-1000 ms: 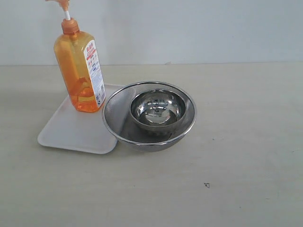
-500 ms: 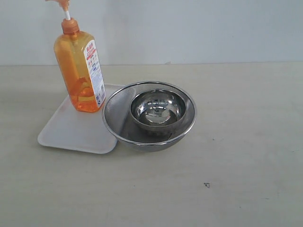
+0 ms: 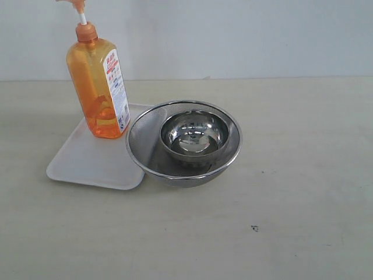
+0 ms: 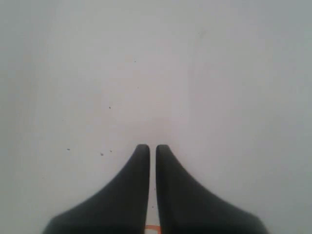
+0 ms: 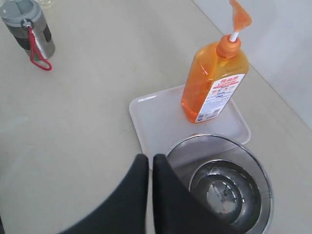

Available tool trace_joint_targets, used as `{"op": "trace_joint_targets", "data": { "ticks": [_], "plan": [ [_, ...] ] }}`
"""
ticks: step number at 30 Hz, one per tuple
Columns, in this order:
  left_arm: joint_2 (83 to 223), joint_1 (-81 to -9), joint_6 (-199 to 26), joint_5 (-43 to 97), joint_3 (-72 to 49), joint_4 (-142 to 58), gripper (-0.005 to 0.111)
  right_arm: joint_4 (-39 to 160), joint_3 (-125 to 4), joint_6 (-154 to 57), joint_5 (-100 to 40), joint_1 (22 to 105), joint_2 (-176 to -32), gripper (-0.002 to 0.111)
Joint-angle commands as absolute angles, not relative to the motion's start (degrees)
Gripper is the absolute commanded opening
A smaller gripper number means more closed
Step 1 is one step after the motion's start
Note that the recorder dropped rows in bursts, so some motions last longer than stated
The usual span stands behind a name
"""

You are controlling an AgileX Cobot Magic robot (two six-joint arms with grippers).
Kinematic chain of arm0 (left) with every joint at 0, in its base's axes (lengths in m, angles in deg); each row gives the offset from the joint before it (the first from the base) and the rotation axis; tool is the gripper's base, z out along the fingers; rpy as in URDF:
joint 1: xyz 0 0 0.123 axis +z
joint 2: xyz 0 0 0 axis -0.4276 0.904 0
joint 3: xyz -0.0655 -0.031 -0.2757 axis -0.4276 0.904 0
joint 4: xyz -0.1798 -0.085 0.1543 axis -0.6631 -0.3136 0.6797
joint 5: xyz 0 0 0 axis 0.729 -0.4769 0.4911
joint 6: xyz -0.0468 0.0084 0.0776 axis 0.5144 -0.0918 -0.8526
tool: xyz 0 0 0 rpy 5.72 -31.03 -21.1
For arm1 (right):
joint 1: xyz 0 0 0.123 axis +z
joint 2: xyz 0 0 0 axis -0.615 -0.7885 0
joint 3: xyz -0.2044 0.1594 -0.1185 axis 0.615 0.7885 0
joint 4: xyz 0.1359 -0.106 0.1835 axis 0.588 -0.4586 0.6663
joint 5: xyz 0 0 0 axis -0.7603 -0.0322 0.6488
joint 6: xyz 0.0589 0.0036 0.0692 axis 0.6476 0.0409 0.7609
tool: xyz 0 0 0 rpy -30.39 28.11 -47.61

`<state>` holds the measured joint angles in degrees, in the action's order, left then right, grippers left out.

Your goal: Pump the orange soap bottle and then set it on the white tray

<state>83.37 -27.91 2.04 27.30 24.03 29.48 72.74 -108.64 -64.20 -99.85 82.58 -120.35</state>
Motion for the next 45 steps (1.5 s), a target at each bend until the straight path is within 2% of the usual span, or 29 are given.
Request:
{"op": "trace_joint_targets", "data": {
  "ticks": [1, 4, 7, 10, 16, 20, 23, 29, 35, 39, 45],
  "plan": [
    [83.06, -28.18, 2.5, 27.33, 23.96, 29.34, 0.005, 68.46, -108.62, -65.36, -99.62, 82.5, -114.3, 0.0],
    [83.06, -28.18, 2.5, 27.33, 23.96, 29.34, 0.005, 65.54, -106.12, -64.88, -95.83, 82.5, -108.2, 0.0],
    [83.06, -28.18, 2.5, 27.33, 23.96, 29.34, 0.005, 63.63, -96.68, -63.4, -87.41, 82.5, -99.78, 0.0],
    [83.06, -28.18, 2.5, 27.33, 23.96, 29.34, 0.005, 62.22, -82.3, -62.53, -77.47, 82.5, -90.76, 0.0],
    [83.06, -28.18, 2.4, 27.33, 23.96, 29.34, 0.005, 58.38, -48.75, -62.44, -48.67, 81.4, -73.68, 0.0],
    [83.06, -28.18, 2.4, 27.33, 23.96, 29.34, 0.005, 58.6, -29.53, -58.28, -29.18, 74.27, -67.02, 0.0],
    [83.06, -28.18, 2.4, 27.33, 23.96, 29.34, 0.005, 58.6, -19.25, -53.7, -21.0, 67.15, -64.52, 0.0],
    [83.06, -28.18, 2.4, 27.33, 23.96, 29.34, 0.005, 58.6, -8.87, -45.62, -21.29, 52.31, -58.89, 0.0],
    [83.06, -28.18, 2.4, 27.33, 23.96, 29.34, 0.005, 58.6, -2.18, -44.86, -22.92, 41.86, -49.71, 0.0],
    [83.06, -28.18, 2.4, 27.33, 23.96, 29.34, 0.005, 58.6, 1.85, -44.98, -27.51, 39.03, -42.84, 0.0],
    [83.06, -28.18, 2.4, 27.33, 23.96, 29.34, 0.005, 58.44, 4.44, -45.17, -34.82, 39.03, -34.91, 0.0]
  ]
}}
